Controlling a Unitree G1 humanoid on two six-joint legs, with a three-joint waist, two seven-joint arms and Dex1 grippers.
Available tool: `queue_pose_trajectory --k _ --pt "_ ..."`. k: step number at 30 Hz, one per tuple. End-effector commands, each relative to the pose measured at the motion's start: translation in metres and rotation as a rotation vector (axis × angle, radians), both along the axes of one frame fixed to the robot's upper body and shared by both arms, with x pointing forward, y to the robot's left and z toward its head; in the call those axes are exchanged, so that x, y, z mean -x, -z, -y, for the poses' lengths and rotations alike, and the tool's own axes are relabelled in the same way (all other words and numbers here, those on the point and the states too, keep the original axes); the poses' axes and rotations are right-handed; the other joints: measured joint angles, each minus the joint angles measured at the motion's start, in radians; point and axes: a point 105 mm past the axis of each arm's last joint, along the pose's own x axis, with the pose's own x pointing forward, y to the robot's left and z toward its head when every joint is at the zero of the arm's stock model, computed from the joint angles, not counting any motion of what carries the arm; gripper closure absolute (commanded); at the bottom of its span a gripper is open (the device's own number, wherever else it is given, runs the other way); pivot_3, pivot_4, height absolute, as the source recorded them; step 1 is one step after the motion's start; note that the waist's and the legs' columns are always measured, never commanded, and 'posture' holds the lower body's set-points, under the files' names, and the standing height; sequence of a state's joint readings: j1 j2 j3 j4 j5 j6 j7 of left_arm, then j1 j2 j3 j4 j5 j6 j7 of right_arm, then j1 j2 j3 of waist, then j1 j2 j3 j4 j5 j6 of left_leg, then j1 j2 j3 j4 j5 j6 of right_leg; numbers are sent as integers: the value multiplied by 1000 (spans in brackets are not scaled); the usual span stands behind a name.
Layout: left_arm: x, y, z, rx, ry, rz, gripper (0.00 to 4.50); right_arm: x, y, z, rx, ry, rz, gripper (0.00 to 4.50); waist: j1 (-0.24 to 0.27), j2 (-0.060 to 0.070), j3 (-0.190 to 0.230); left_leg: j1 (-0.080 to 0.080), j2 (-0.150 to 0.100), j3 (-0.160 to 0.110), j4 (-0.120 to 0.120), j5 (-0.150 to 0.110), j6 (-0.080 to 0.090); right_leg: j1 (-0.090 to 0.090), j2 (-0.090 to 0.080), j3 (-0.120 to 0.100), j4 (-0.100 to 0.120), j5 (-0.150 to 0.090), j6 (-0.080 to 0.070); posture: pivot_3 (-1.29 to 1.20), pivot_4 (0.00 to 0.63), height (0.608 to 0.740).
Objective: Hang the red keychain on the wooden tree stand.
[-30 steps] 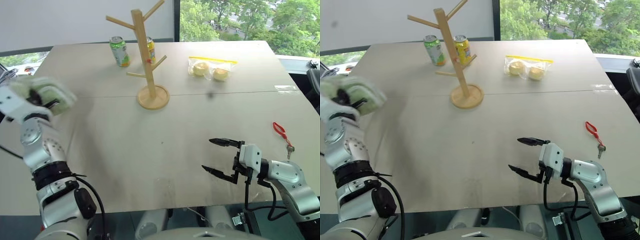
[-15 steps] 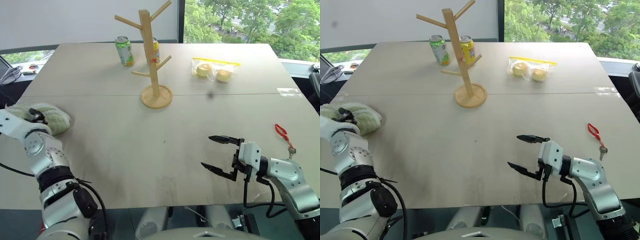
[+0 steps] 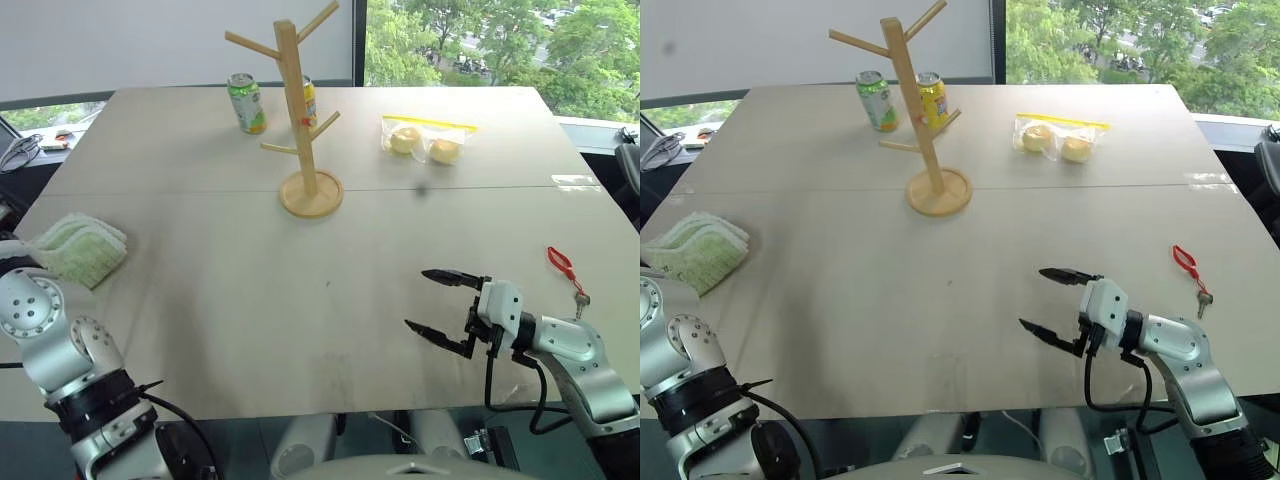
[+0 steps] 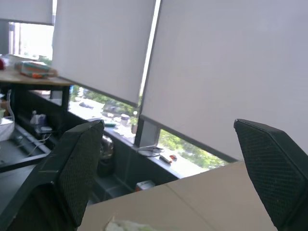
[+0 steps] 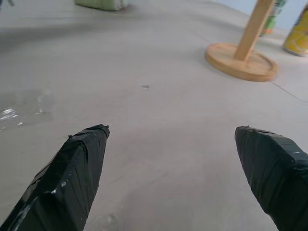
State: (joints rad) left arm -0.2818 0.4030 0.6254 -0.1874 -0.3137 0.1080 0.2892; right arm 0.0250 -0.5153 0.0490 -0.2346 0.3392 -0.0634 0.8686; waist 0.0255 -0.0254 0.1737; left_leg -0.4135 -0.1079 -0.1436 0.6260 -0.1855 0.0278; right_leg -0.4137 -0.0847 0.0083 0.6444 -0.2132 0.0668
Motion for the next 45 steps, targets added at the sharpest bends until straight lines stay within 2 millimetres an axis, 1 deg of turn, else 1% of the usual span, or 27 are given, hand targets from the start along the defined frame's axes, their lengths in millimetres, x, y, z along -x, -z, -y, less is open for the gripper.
queue_pose_trajectory --k 1,2,3,4,6,8,9,11,13,14,15,18,19,20,21,23,25,30,35,37,40,45 --pt "-41 -1 94 -139 496 -52 25 -24 -36 20 -163 198 61 0 7 1 0 0 0 0 1 0 0 0 2 0 0 0 0 0 150 740" --pt "-46 5 116 -158 612 -80 25 -27 -42 24 -197 233 57 0 7 0 0 0 0 1 1 0 0 0 2 1 0 0 -1 0 150 740" --pt "-47 9 131 -158 693 -84 25 -29 -46 27 -223 260 49 0 7 1 0 0 0 1 1 0 0 1 3 1 0 0 -1 0 150 740" --pt "-47 17 151 -158 808 -109 25 -31 -48 30 -242 285 28 0 5 1 0 0 0 2 1 0 0 0 3 3 0 1 -2 0 150 740" --pt "-42 30 186 -187 999 -150 25 -35 -52 39 -262 357 4 0 -6 1 0 -1 0 3 0 0 1 -1 3 5 0 1 -2 0 150 740" --pt "-30 45 217 -273 1166 -209 25 -40 -55 52 -283 444 -23 0 -15 2 0 0 1 5 -2 0 3 -2 3 7 0 1 -3 0 150 740" --pt "-24 52 228 -319 1231 -234 25 -42 -54 58 -280 487 -34 0 -17 2 0 0 1 7 -3 1 4 -2 3 8 0 1 -3 0 150 740" --pt "-15 63 239 -390 1309 -266 25 -43 -55 68 -277 541 -42 0 -18 3 0 1 4 9 -6 1 5 -2 3 11 -1 0 -4 0 150 740" --pt "-4 76 249 -496 1395 -299 25 -43 -55 82 -285 589 -57 0 -15 4 0 2 6 10 -7 1 5 -2 4 11 -2 -1 -6 0 150 740" --pt "1 83 252 -502 1442 -313 25 -42 -54 92 -289 622 -62 0 -13 6 0 2 7 10 -7 1 5 -2 4 10 -2 -1 -7 0 150 740" --pt "5 92 253 -493 1511 -329 25 -41 -50 107 -276 662 -83 0 -12 7 0 2 7 10 -7 1 4 -2 4 11 -2 -2 -6 0 150 740" --pt "13 107 254 -484 1626 -347 25 -36 -40 137 -244 731 -128 0 -9 11 0 2 7 12 -7 0 3 -2 3 10 -3 -3 -4 0 150 740" --pt "17 109 258 -521 1663 -349 25 -34 -36 147 -227 752 -141 0 -9 11 0 1 7 13 -7 0 3 -2 3 9 -3 -3 -4 0 150 740" --pt "26 113 264 -510 1758 -347 25 -32 -30 159 -210 773 -165 0 -9 11 0 1 7 13 -7 0 3 -2 3 9 -3 -3 -4 0 150 740" --pt "33 117 267 -537 1811 -350 25 -30 -25 170 -194 794 -184 0 -10 11 0 1 7 14 -7 1 6 -2 3 9 -3 -3 -4 0 150 740" --pt "44 126 271 -575 1894 -366 25 -25 -17 186 -176 819 -219 0 -12 12 -1 1 7 15 -7 1 6 -2 0 10 -4 -3 -5 0 150 740" --pt "48 133 272 -625 1922 -370 25 -22 -10 196 -154 832 -261 0 -14 14 -1 1 8 16 -7 1 7 -2 0 10 -4 -2 -5 0 150 740" --pt "60 142 279 -708 2017 -346 25 -16 4 211 -97 829 -325 0 -14 18 -3 1 11 20 -7 1 7 -1 -1 9 -3 -4 -3 0 150 740" --pt "56 152 277 -717 2001 -355 25 -21 5 217 -83 827 -324 0 -14 18 -3 1 11 23 -7 1 8 -1 -2 10 -3 -4 -3 0 150 740" --pt "54 154 277 -703 1992 -355 25 -23 9 215 -70 817 -333 0 -13 18 -3 1 11 23 -7 1 8 -1 -2 9 -3 -4 -3 0 150 740" --pt "58 158 279 -705 2011 -368 25 -26 13 210 -76 796 -351 0 -13 18 -3 1 11 23 -7 1 8 -1 -2 9 -3 -4 -3 0 150 740" --pt "61 160 278 -705 2009 -375 25 -27 19 208 -82 796 -368 0 -13 18 -3 1 11 23 -7 1 8 -1 -2 9 -3 -4 -3 0 150 740"
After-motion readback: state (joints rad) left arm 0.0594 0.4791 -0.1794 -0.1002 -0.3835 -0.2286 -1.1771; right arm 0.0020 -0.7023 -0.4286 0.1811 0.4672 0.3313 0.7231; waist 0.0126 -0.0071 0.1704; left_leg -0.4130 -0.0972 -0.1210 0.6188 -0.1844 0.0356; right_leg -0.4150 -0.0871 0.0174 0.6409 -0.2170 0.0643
